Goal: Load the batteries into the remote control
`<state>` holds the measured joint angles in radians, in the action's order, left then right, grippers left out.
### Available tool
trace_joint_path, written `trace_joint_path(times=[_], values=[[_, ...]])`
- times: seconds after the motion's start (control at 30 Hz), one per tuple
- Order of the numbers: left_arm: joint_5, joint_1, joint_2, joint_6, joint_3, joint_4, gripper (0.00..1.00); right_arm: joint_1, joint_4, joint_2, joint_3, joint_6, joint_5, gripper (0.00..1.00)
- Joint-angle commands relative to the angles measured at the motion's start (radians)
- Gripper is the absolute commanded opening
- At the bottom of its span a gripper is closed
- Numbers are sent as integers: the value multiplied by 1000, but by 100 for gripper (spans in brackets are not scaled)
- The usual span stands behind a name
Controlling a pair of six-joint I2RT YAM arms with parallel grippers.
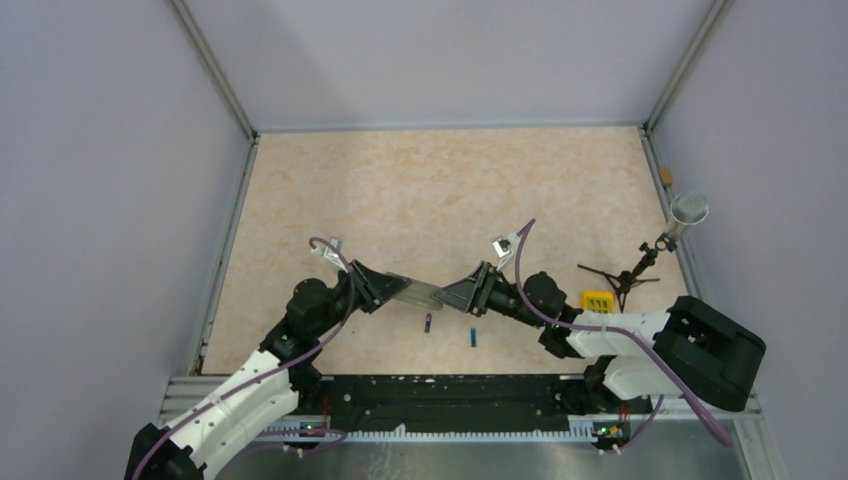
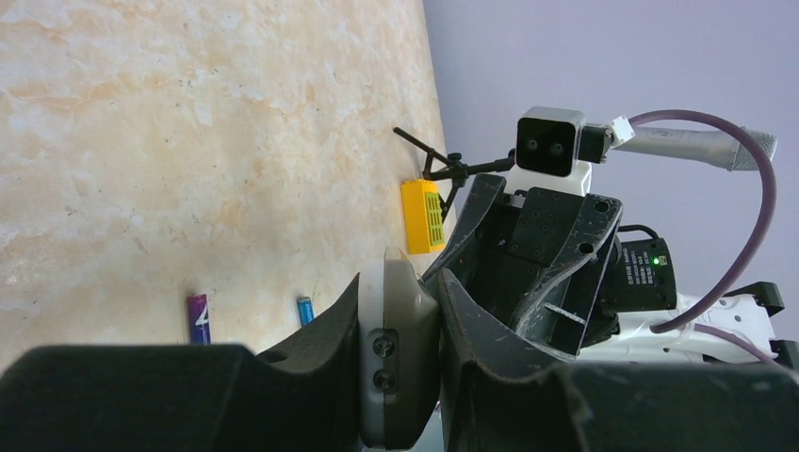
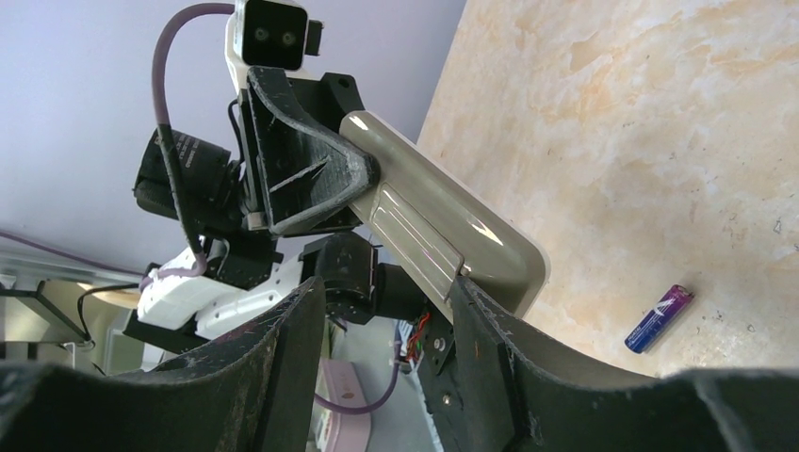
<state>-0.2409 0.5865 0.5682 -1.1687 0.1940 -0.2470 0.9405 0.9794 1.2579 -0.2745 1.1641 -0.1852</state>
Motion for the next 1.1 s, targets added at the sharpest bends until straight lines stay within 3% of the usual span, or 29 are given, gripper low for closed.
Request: trace_joint_path(times=[0.0,1.07], values=[[-91,25,19,-15,32,-42,0,22,154,-10,-28,23,-65,51],[-71,26,55,27,49,12,0,22,128,-32,-35,11,-58,50]])
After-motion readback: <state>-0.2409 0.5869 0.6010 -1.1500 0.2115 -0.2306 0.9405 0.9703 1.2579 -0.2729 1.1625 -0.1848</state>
